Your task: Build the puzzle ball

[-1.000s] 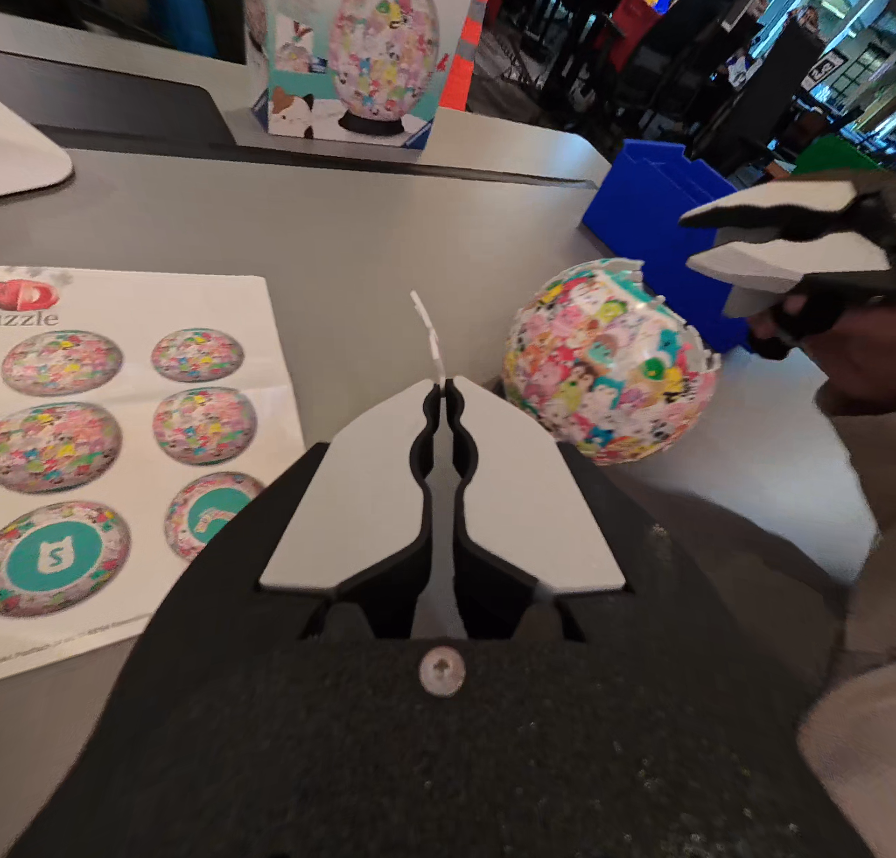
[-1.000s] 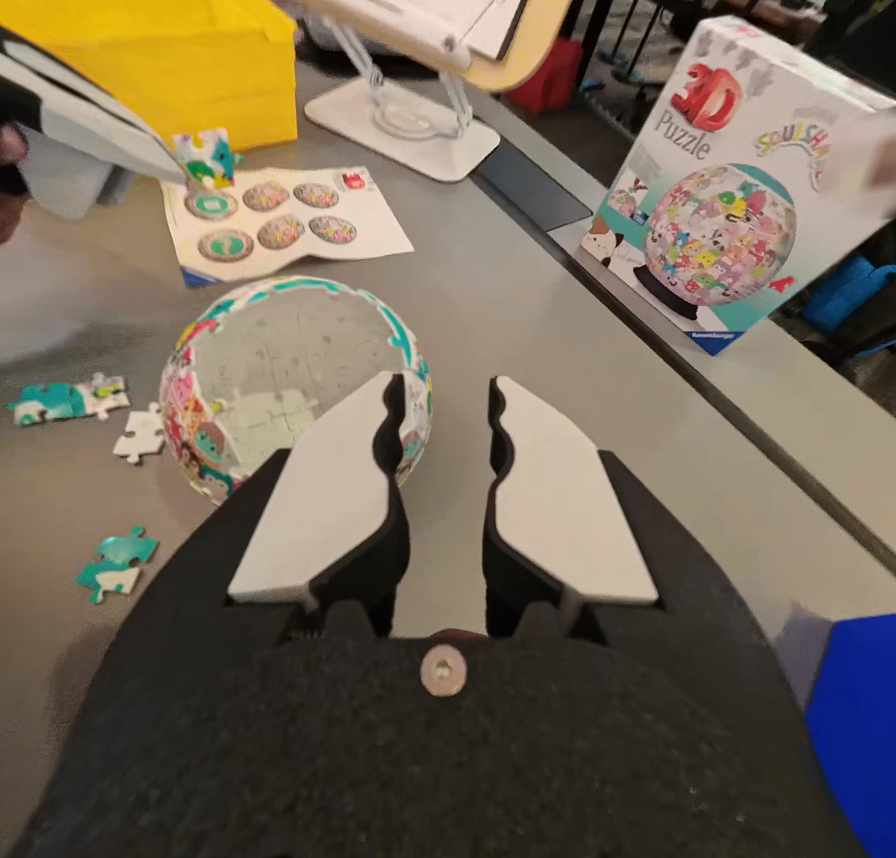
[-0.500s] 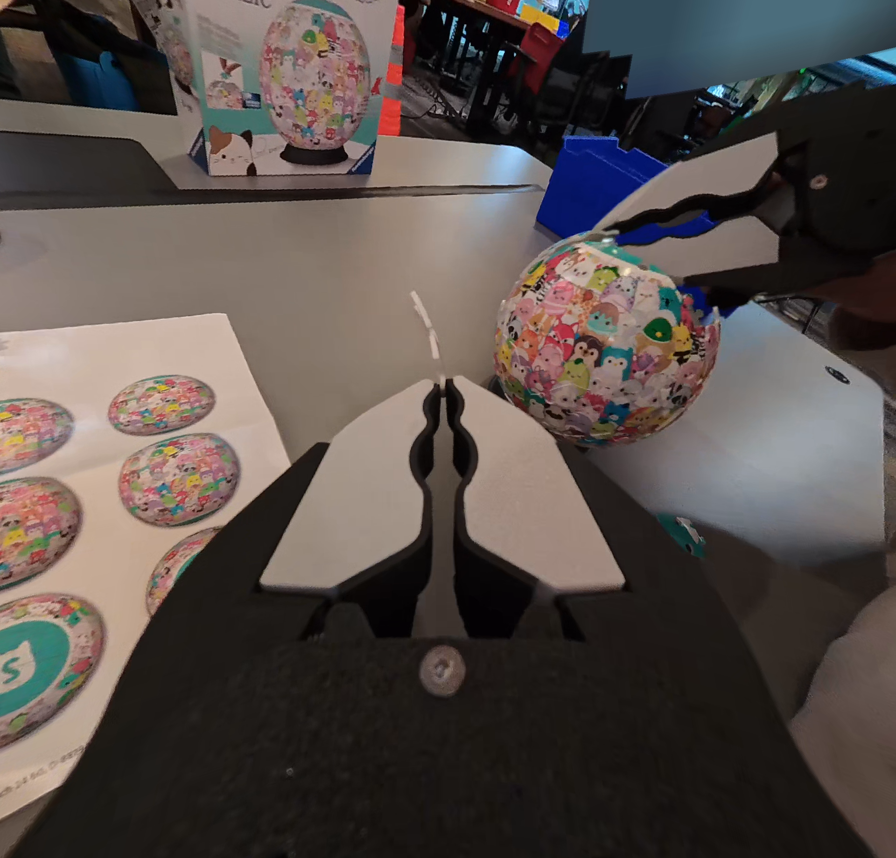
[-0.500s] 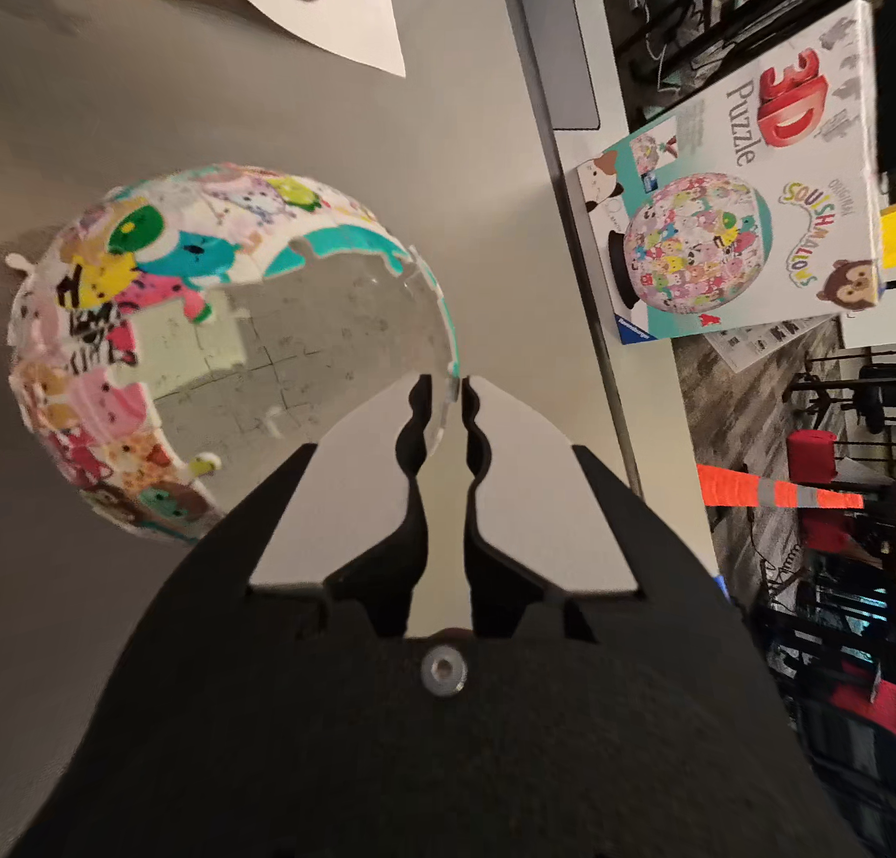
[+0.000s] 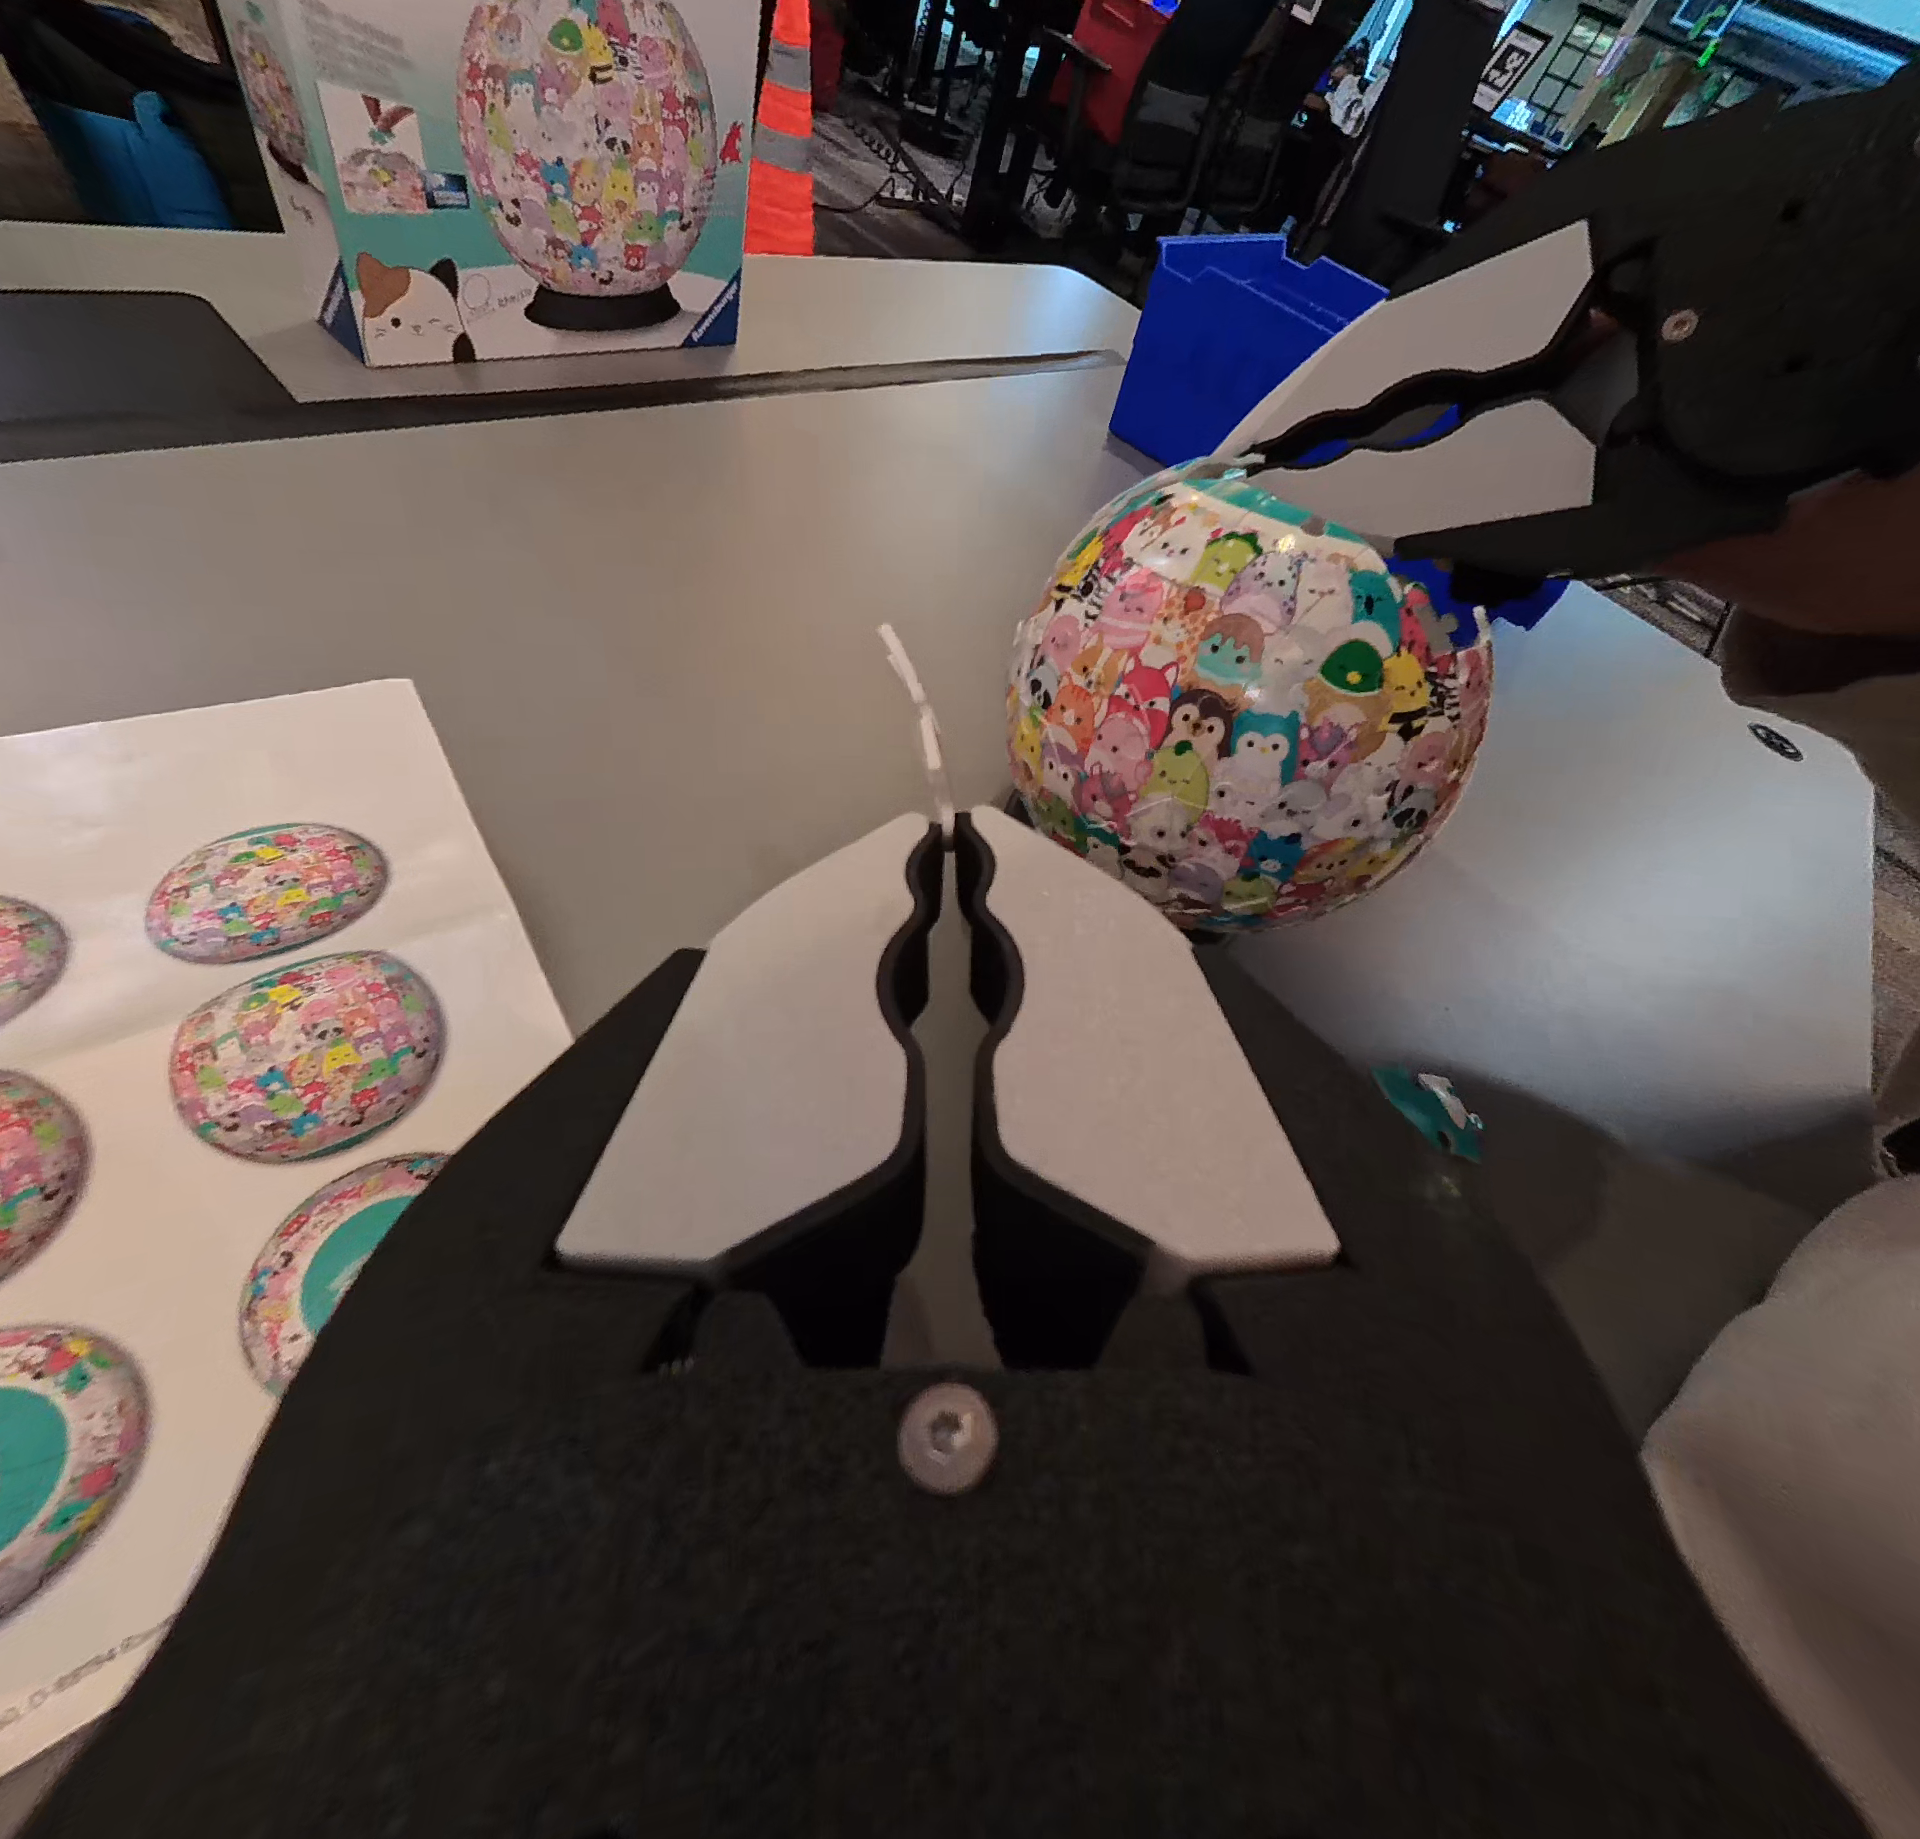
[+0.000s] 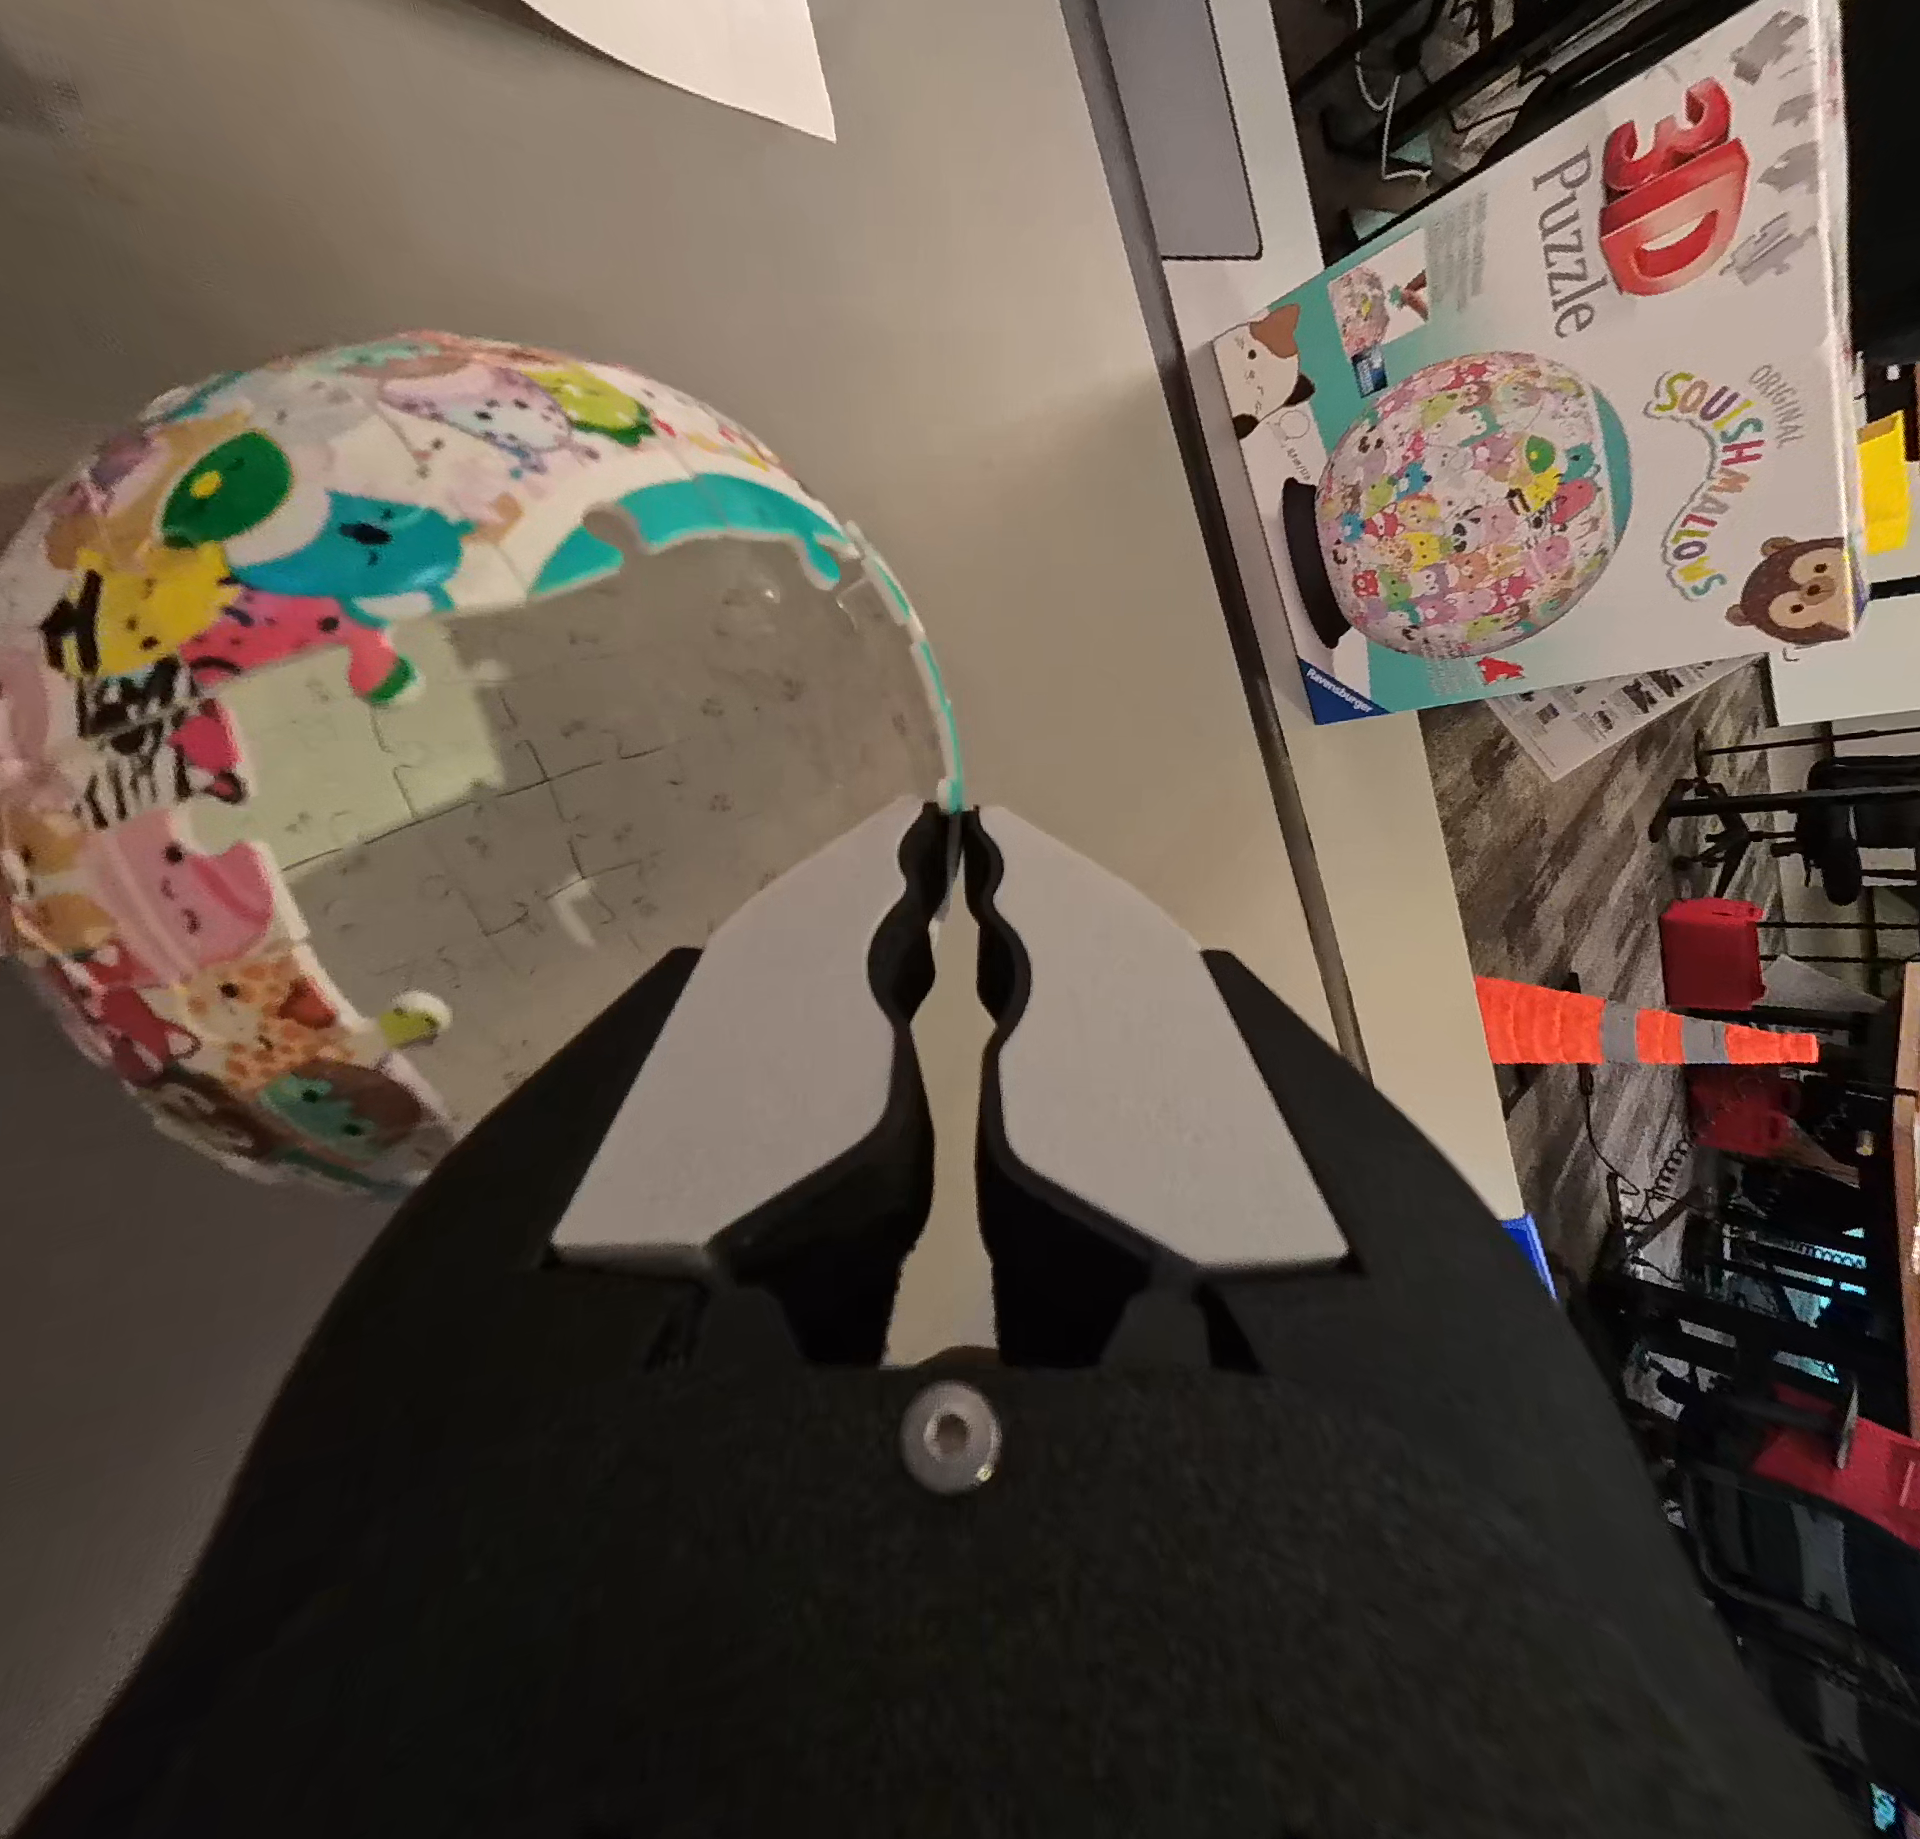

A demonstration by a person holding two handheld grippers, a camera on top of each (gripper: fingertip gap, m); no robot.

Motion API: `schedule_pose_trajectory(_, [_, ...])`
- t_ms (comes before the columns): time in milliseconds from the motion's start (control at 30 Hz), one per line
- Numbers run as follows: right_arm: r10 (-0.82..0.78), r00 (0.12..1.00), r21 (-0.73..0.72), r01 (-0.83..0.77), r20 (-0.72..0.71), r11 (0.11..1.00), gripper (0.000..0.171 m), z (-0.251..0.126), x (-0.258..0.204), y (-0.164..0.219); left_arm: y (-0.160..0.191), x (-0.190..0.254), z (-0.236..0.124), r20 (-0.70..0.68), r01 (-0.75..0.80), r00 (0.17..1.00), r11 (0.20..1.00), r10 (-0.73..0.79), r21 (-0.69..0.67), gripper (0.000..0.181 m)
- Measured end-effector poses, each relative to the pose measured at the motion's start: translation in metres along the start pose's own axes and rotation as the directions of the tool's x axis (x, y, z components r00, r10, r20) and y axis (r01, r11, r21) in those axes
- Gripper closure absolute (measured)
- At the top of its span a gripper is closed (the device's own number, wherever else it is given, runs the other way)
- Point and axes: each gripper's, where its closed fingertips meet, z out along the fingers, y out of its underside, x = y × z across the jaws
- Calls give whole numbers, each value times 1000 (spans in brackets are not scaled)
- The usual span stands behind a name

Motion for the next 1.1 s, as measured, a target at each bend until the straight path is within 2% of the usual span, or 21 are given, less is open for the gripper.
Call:
schedule_pose_trajectory(300, [72, 993, -32, -69, 94, 997, 156, -2, 0, 3, 1, 1, 1, -7, 5, 1000, 1000, -5, -4, 180])
schedule_pose_trajectory(600, [6, 997, -33, -3, 78, 999, 167, 6, -1, 1, 3, 4, 2, -8, -14, 1000, 1000, 14, -19, 180])
schedule_pose_trajectory(933, [17, 995, -42, -13, 94, 999, 168, 7, -2, 0, -1, 4, 0, -4, -18, 1000, 1000, 18, -7, 180])
schedule_pose_trajectory(1100, [45, 993, -37, -41, 107, 998, 156, 0, 2, 2, -1, 4, -1, -5, -11, 1000, 1000, 11, -3, 180])
